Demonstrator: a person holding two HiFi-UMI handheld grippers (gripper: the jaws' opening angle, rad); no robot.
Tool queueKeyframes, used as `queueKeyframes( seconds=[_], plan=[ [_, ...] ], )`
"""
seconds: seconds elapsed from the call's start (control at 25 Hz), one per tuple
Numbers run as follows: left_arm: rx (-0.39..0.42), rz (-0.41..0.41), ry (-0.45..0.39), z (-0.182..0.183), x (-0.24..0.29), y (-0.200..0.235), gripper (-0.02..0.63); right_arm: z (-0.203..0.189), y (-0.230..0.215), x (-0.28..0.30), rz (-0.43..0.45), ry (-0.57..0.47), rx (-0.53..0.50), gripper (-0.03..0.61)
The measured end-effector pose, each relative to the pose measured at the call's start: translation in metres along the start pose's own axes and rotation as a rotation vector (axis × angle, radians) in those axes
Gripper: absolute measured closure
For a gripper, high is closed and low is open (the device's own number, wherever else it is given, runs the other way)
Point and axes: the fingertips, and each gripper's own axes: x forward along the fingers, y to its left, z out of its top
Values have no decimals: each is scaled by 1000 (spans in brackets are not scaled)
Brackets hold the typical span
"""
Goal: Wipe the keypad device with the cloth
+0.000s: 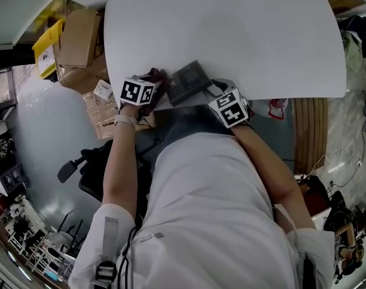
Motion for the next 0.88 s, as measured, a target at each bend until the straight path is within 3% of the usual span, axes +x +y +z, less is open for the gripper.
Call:
queueKeyframes(
  seconds=[0.2,0.48,0.6,0.88],
  plan=[
    [-39,-16,-65,-5,-15,-19,505,2,-1,-3,9,1,-18,419],
    [3,26,-103,-8,-30,-49,505,3,6,-4,51,0,-41,422],
    [-3,53,-144,0,-36,-58,505,2,5,-3,67,-6,-10,422],
    [-7,6,-238,27,-37,-97,505,3,6,-4,79,-9,10,422]
  ],
)
